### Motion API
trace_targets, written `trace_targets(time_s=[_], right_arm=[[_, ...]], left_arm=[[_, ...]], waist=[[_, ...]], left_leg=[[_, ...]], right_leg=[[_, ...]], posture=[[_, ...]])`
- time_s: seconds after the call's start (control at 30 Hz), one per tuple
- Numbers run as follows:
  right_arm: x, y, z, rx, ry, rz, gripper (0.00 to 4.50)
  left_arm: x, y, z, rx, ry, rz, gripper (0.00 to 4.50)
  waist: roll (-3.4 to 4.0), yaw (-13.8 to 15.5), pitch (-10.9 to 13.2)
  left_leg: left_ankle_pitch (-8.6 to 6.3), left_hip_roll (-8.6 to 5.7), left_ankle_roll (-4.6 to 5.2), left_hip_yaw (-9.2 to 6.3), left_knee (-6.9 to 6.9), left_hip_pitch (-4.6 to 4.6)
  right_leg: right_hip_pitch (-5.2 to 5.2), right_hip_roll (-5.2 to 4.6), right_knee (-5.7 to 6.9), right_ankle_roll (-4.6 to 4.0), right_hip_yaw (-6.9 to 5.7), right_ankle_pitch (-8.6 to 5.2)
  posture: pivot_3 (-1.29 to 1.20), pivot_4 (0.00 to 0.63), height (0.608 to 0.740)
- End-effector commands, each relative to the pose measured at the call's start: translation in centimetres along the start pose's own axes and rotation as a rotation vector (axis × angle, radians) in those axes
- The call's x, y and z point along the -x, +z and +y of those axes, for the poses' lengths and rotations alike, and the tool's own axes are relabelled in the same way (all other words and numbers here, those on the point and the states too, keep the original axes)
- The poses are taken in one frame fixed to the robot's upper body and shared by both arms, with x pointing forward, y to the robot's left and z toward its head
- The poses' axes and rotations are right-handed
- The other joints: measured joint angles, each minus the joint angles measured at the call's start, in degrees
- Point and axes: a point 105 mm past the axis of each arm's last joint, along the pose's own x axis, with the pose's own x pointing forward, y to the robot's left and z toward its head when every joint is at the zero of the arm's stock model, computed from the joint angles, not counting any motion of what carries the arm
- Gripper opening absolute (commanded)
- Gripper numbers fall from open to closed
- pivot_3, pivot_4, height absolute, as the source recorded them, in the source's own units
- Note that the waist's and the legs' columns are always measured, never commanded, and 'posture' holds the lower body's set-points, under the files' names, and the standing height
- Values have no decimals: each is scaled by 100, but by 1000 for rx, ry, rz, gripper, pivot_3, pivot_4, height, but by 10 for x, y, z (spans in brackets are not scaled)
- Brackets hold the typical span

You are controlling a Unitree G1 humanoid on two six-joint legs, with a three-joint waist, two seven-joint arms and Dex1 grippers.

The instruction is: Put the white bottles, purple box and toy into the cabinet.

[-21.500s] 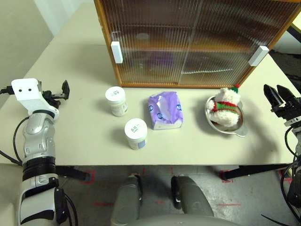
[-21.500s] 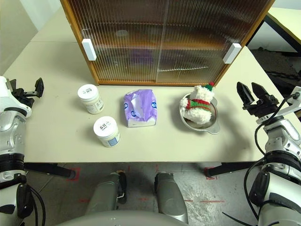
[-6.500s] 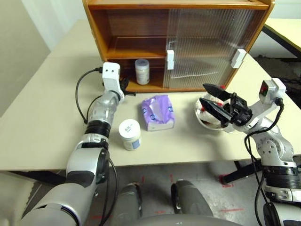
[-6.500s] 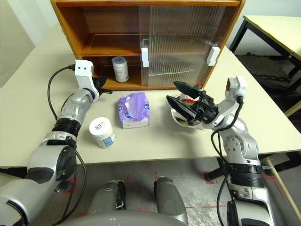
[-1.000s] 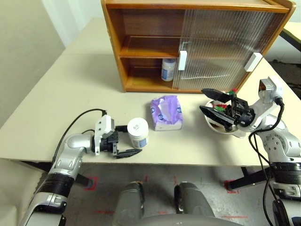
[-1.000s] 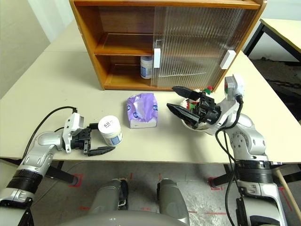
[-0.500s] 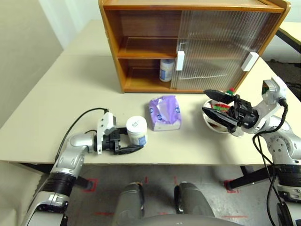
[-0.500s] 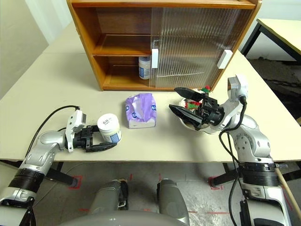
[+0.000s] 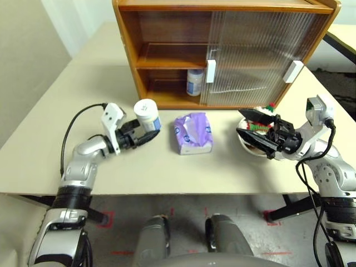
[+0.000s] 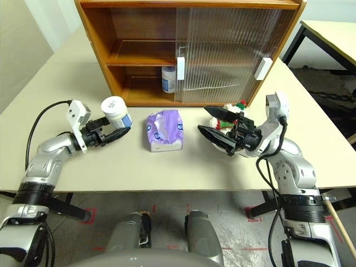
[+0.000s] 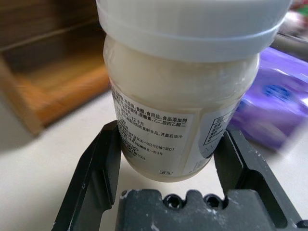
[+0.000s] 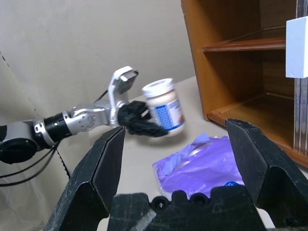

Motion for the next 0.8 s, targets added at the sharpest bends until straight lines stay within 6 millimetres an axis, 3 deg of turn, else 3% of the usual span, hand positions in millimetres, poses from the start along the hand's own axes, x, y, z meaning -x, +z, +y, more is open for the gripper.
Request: trace_targets(time_s=[0.03, 0.13, 0.47, 0.8], right_arm=[[-3, -1, 3, 14, 8, -1, 4500], [-5, 0, 3, 16, 2, -11, 4500], [-2, 0, -1, 33, -39, -50, 4500], [-3, -5, 3, 26, -34, -44, 4500]], left_arm=[[-15, 6, 9, -32, 83, 10, 3094], [-26, 4, 17, -38, 141, 27, 3094], [-46, -1, 37, -4, 316, 45, 3094], [-80, 15, 24, -13, 325, -4, 3094]], waist=[[-1, -1, -1], [-1, -14, -1], [-6, -37, -1], [-15, -23, 3]], left_leg=[[0, -2, 0, 0, 0, 0], [0, -4, 0, 2, 2, 1], [0, 3, 0, -4, 2, -7], [0, 2, -1, 0, 5, -10]], right_leg=[[0, 2, 0, 1, 1, 0], [0, 9, 0, 78, 5, 43], [-12, 47, -3, 80, 15, 37], [-11, 46, -6, 82, 19, 36]], posture=[[-81, 38, 740], [-90, 43, 740], [-102, 33, 740], [-114, 44, 740]])
